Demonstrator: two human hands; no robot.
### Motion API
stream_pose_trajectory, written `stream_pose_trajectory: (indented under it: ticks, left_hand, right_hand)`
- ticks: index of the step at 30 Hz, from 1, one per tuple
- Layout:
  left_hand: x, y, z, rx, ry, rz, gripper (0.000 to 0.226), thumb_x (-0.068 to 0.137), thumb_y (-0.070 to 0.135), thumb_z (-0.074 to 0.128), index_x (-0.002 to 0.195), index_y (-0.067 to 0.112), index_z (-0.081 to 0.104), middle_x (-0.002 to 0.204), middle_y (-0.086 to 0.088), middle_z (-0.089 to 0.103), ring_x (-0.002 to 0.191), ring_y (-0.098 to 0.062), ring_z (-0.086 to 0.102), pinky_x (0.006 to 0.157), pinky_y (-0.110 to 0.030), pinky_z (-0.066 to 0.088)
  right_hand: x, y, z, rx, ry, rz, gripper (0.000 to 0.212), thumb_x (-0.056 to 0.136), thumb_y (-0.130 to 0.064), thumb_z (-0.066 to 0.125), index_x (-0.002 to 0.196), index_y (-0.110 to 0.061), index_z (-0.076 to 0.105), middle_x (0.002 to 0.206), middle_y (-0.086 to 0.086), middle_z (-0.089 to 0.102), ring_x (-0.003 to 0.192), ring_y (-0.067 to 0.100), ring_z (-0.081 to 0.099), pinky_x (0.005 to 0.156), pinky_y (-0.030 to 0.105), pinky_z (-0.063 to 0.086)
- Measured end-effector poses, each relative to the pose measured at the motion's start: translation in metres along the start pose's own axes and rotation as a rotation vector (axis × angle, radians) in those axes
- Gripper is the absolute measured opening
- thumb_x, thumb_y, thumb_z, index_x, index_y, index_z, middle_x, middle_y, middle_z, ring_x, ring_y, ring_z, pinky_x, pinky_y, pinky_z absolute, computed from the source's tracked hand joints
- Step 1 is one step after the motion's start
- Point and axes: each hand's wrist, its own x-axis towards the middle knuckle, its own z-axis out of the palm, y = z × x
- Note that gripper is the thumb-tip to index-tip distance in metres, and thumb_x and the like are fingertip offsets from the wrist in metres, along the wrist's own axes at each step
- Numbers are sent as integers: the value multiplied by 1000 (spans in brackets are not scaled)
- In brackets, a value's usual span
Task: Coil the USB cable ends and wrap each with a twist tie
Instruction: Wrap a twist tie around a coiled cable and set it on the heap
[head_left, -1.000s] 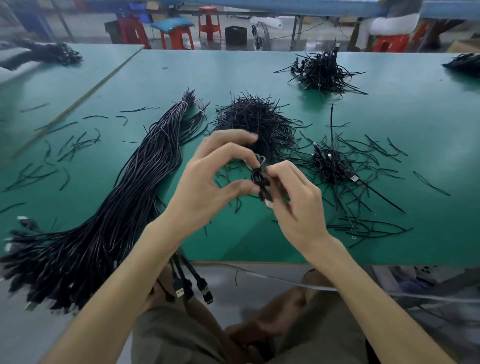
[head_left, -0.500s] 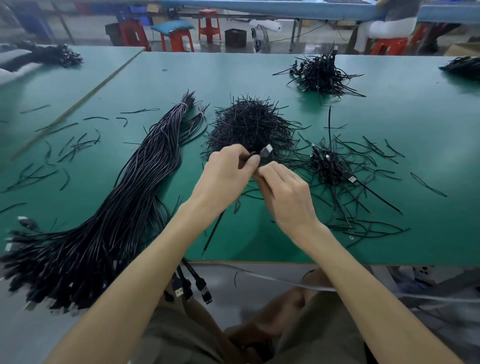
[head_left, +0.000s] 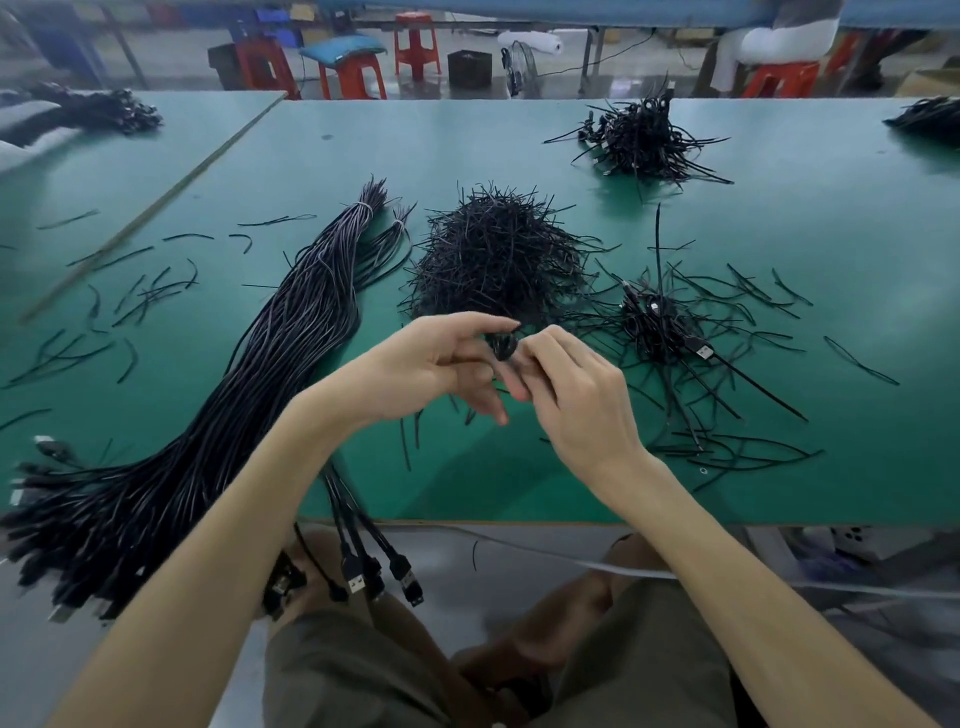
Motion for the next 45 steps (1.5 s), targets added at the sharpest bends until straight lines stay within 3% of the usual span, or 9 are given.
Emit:
stream_pose_trajectory:
  ticks: [4,8,14,16,21,32,38,42,45]
  left_hand:
    - [-1,-1,2,294,127,-56,10,101,19,64,95,13,69,70,-5,73,48,-26,65,48,-28,46]
    - [0,-1,2,532,275,-68,50,100,55,55,60,26,63,42,2,58,32,-7,46,45,-20,44]
    - [2,-5,1,131,314,-354,57,95,52,65,53,14,68,40,-4,49,35,-16,39,38,-18,33]
    - [1,-8,2,91,320,-318,53,95,50,67,58,13,71,50,-4,60,42,-14,46,41,-20,36]
    - [-8,-13,2,-83,237,-179,25,96,29,68,102,6,76,91,-15,76,76,-21,73,70,-30,61]
    - [-4,-17,6,49,281,-451,45,101,36,61,75,2,75,56,0,57,43,-15,47,43,-25,47]
    - [-1,-19,9,25,154,-518,44,101,36,62,63,14,70,64,-2,59,42,-15,44,45,-24,47]
    - [4,-21,16,-32,172,-402,38,102,34,61,77,8,73,70,-8,64,50,-18,59,49,-23,50]
    - [6,-23,17,-75,192,-271,24,102,25,63,98,2,69,79,-8,73,71,-21,74,61,-28,59]
  right_hand:
    - [-2,-3,0,-2,-6,-7,17,100,-4,59,85,2,65,79,9,62,69,27,59,64,40,53]
    - [0,-4,4,-24,4,-34,22,102,-8,58,81,0,63,76,8,60,66,25,56,62,40,51]
    - [-2,-3,9,-65,-39,-110,21,102,-9,61,82,-1,64,76,8,60,67,27,58,64,44,53]
    - [-2,-4,10,-29,-26,-72,20,101,-9,61,82,-2,63,76,6,60,68,23,56,64,39,52]
    - [-5,-4,9,-1,-36,-30,22,101,-14,62,82,-3,63,79,3,62,68,19,55,62,33,48]
    - [-6,-1,13,-206,-134,-332,20,100,-7,62,80,-7,62,73,4,56,62,24,51,56,38,45]
    - [-8,14,2,-355,-217,-572,25,97,6,48,81,-12,53,73,3,47,61,21,41,57,33,38]
    - [-9,21,-6,-314,-192,-454,21,100,-10,62,79,-10,60,72,3,53,61,22,49,56,36,43]
    - [-14,20,-13,-236,-231,-259,22,103,-23,60,90,-6,66,82,5,62,69,25,59,63,40,50]
